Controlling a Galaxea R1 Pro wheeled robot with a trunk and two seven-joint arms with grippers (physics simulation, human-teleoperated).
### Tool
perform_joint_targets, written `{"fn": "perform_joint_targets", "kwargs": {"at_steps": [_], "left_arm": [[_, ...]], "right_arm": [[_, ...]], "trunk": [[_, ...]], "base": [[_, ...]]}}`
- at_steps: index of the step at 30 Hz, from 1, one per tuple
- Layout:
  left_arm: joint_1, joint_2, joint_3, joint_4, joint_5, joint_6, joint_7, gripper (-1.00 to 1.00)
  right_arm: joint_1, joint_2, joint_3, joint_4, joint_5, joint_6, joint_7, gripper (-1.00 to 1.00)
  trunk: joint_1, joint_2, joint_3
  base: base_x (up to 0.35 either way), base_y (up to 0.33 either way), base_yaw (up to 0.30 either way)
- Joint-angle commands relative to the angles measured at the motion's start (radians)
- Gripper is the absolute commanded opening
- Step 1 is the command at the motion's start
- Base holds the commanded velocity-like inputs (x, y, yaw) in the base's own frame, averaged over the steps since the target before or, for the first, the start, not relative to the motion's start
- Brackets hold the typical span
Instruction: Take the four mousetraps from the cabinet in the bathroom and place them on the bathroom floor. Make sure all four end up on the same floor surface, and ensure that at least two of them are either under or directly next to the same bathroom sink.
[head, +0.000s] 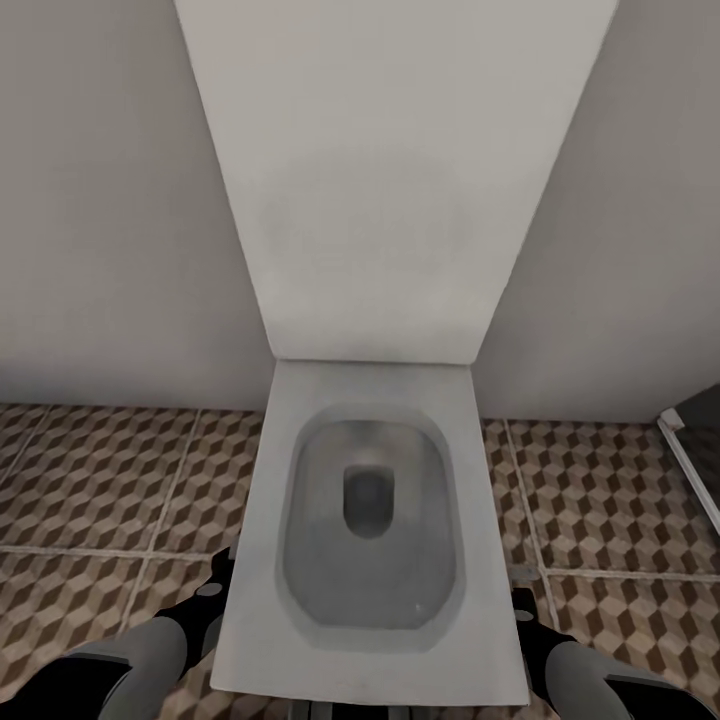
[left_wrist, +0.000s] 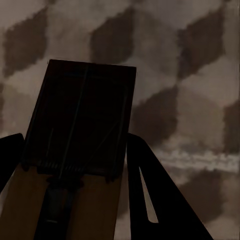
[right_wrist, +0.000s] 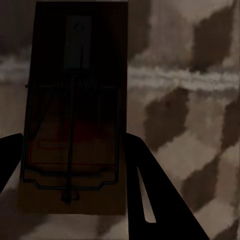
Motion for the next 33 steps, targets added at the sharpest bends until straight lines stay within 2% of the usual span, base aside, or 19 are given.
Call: {"fn": "perform_joint_targets", "kwargs": {"at_steps": [1,22,26,28,33], "left_arm": [[0.0,0.0,-0.009,0.001,0.002,-0.003,0.004,-1.0],[-0.001,0.002,-0.008,0.002,0.003,-0.002,0.004,-1.0],[0.0,0.016,-0.007,0.002,0.004,0.0,0.004,-1.0],[-0.001,0.033,-0.008,0.002,0.003,0.0,-0.001,-1.0],[-0.001,0.045,-0.009,0.002,0.002,0.0,-0.006,-1.0]], "right_arm": [[-0.001,0.0,-0.008,0.001,0.008,-0.004,-0.002,-1.0],[-0.001,-0.002,-0.008,0.001,0.008,-0.004,-0.001,-1.0],[-0.001,-0.005,-0.008,0.001,0.008,-0.006,-0.002,-1.0],[-0.001,-0.01,-0.008,0.001,0.007,-0.008,-0.001,-1.0],[-0.001,-0.015,-0.008,0.001,0.007,-0.009,-0.001,-1.0]], "trunk": [[0.0,0.0,-0.001],[0.0,0.0,-0.001],[0.0,0.0,-0.001],[0.0,0.0,-0.001],[0.0,0.0,-0.001]], "base": [[0.079,0.0,0.0],[0.009,0.0,0.0],[0.0,0.0,0.0],[0.0,0.0,0.0],[0.0,0.0,0.0]]}}
